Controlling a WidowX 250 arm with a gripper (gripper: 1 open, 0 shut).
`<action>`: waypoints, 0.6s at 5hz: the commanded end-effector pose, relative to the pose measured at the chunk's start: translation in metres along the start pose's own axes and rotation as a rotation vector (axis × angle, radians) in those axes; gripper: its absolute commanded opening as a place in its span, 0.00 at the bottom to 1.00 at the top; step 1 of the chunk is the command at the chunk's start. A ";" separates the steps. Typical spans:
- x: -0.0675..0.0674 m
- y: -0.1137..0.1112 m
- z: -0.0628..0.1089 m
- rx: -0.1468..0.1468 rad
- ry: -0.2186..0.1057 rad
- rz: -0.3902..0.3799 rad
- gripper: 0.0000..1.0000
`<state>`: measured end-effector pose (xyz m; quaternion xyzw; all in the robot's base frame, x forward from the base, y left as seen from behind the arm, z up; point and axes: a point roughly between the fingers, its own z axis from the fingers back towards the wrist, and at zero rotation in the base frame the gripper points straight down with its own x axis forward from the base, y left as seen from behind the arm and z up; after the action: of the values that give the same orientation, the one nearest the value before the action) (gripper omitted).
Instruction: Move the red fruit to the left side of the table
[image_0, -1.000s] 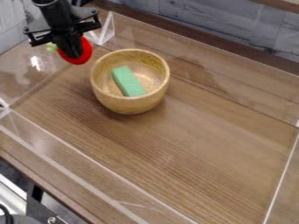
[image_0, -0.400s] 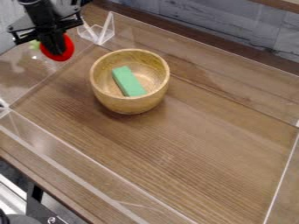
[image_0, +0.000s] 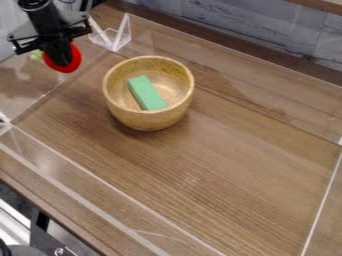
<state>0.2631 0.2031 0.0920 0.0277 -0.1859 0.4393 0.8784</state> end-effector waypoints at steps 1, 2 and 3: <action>0.003 -0.007 0.017 -0.001 -0.048 0.002 0.00; 0.015 -0.004 0.012 0.027 -0.052 0.049 0.00; 0.021 -0.004 0.009 0.058 -0.060 0.094 0.00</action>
<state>0.2664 0.2117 0.0917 0.0543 -0.1749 0.4888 0.8529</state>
